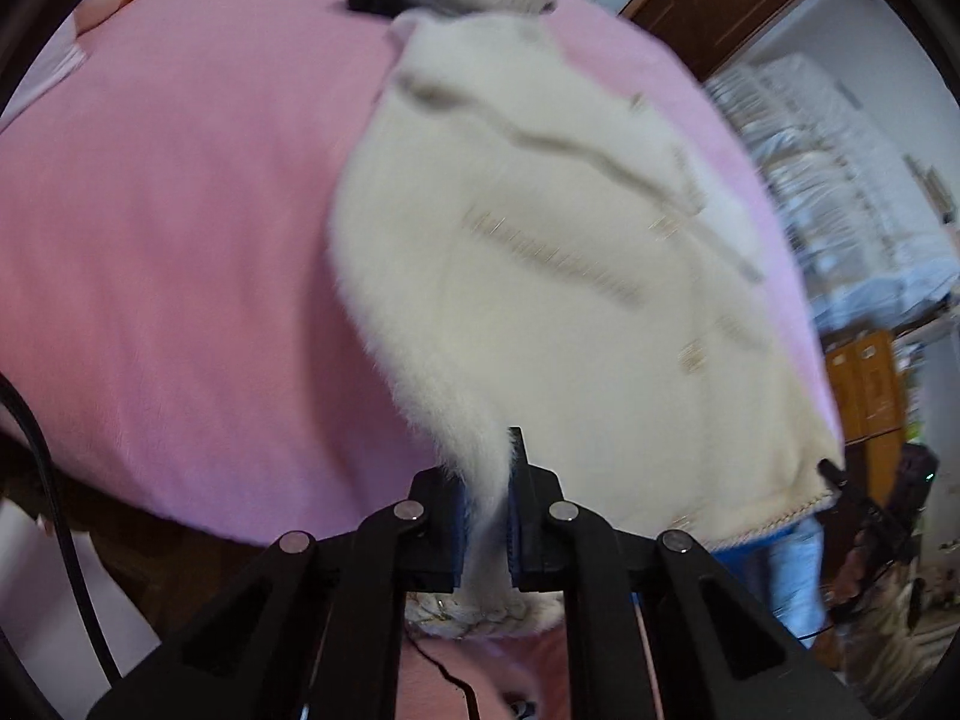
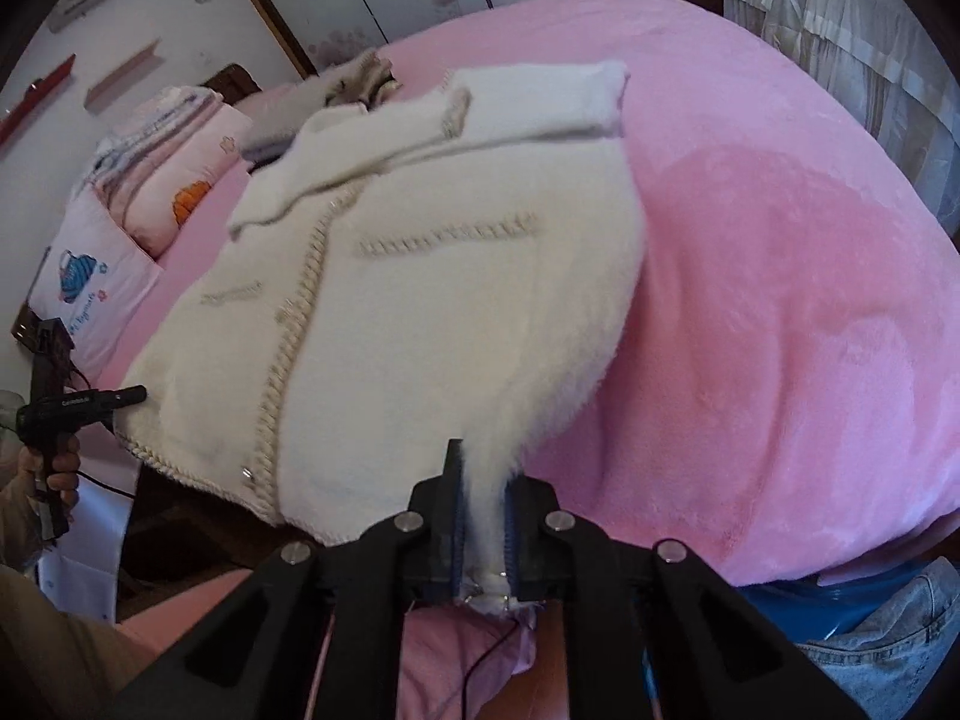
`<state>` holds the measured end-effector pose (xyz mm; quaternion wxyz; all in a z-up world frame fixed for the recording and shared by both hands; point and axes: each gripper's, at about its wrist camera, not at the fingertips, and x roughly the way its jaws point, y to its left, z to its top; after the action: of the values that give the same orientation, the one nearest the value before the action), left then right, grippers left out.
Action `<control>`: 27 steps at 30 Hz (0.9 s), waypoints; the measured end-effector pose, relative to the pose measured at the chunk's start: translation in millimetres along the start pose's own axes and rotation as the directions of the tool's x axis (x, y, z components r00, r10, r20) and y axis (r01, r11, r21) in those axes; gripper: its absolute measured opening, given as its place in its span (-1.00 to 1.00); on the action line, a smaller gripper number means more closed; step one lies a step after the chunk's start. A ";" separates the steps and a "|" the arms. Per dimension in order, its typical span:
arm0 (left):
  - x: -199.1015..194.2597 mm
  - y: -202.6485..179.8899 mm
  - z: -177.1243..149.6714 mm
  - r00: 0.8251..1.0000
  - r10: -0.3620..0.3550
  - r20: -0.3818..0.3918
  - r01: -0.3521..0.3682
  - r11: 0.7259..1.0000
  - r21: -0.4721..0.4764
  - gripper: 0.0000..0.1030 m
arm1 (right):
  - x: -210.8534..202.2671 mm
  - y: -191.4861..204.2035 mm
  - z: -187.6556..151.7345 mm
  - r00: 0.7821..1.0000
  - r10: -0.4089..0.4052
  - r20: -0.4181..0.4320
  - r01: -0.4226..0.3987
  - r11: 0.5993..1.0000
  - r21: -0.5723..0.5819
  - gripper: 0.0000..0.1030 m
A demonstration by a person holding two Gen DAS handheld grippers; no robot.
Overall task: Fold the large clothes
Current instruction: 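Grasp the braided hem corners with both tools and lift, then fold the hem up toward the collar with both tools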
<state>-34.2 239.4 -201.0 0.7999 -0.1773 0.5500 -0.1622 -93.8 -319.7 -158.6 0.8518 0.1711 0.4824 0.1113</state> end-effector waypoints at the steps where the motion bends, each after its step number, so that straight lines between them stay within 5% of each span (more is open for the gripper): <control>1: -6.4 -7.1 10.4 0.999 -0.029 0.023 0.029 1.000 -0.006 -0.86 | -7.1 6.4 12.0 0.999 0.024 0.035 -0.024 1.000 0.006 -0.83; 9: -34.0 -31.1 126.3 0.958 -0.071 0.278 0.095 0.993 -0.075 -0.86 | -12.0 24.8 134.1 0.951 0.044 0.306 -0.070 0.995 0.073 -0.83; 14: 6.0 -26.2 213.6 0.944 -0.001 0.331 0.053 0.988 -0.148 -0.86 | 38.6 -9.5 211.2 0.940 -0.059 0.335 -0.013 0.978 0.206 -0.83; 18: 65.2 -7.5 269.5 0.952 0.083 0.294 -0.024 0.980 -0.200 -0.74 | 99.6 -43.6 250.7 0.943 -0.179 0.280 0.088 0.947 0.308 -0.79; 21: 124.2 3.1 300.0 0.984 0.084 0.156 -0.048 0.974 -0.221 -0.60 | 142.3 -60.1 258.5 0.958 -0.216 0.187 0.147 0.934 0.325 -0.64; 24: 145.6 13.0 307.1 0.988 0.120 0.098 -0.093 0.964 -0.248 -0.53 | 155.0 -62.3 258.5 0.961 -0.237 0.142 0.188 0.938 0.291 -0.50; 27: 142.5 15.6 314.8 0.996 0.045 0.082 -0.024 0.970 -0.241 -0.31 | 144.3 -58.3 255.2 0.950 -0.255 0.181 0.210 0.949 0.235 0.01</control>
<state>310.6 221.5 -220.8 0.7985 -0.2697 0.5332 -0.0730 200.7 -369.0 -173.5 0.8816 0.2138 0.4162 -0.0613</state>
